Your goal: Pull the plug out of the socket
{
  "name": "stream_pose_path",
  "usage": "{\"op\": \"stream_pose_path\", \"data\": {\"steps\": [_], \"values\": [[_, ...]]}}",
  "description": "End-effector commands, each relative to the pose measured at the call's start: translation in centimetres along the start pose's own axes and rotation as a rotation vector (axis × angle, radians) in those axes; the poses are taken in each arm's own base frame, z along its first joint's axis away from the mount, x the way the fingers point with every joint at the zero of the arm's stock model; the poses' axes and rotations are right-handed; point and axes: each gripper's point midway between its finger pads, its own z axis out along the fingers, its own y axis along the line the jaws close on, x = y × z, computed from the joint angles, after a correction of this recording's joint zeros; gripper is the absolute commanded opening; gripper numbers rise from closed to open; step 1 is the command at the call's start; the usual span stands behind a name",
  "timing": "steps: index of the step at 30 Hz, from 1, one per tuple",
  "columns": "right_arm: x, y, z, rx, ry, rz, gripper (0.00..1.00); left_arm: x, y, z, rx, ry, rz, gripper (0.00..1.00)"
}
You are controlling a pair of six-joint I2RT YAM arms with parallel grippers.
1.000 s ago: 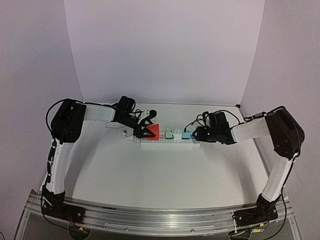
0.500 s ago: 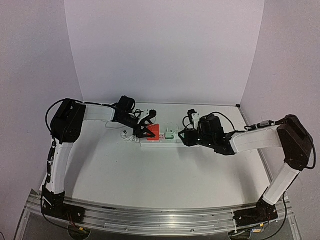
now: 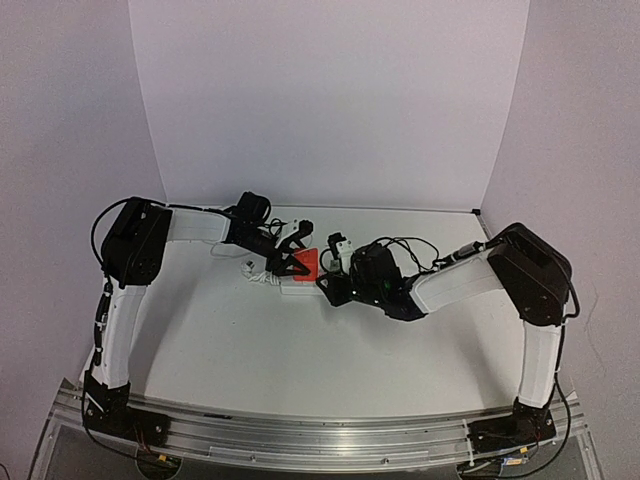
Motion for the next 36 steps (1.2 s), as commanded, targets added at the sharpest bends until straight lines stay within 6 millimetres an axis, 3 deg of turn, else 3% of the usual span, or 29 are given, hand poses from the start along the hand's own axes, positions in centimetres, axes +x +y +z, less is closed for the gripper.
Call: {"op": "stream_pose_path", "data": {"steps": [1, 9, 15, 25, 36], "values": [[-2.1, 0.6, 1.3, 0.012, -0.079, -0.023, 0.28, -6.8, -0.1, -2.8, -0.020, -0.116, 0.141, 0.00], [-1.1, -1.6, 3.0, 0.157, -0.085, -0.067, 0.23, -6.7, -0.2, -2.7, -0.013, -0.121, 0.140, 0.00], [0.5, -2.2, 4.3, 0.187, -0.055, -0.126, 0.20, -7.0, -0.2, -2.7, -0.011, -0.129, 0.142, 0.00], [0.6, -2.8, 4.8, 0.250, -0.022, -0.124, 0.16, -7.4, -0.4, -2.7, 0.002, -0.139, 0.139, 0.00], [4.8, -3.3, 4.5, 0.302, 0.107, -0.032, 0.16, -7.0, -1.4, -2.7, 0.044, -0.125, 0.082, 0.00]]}}
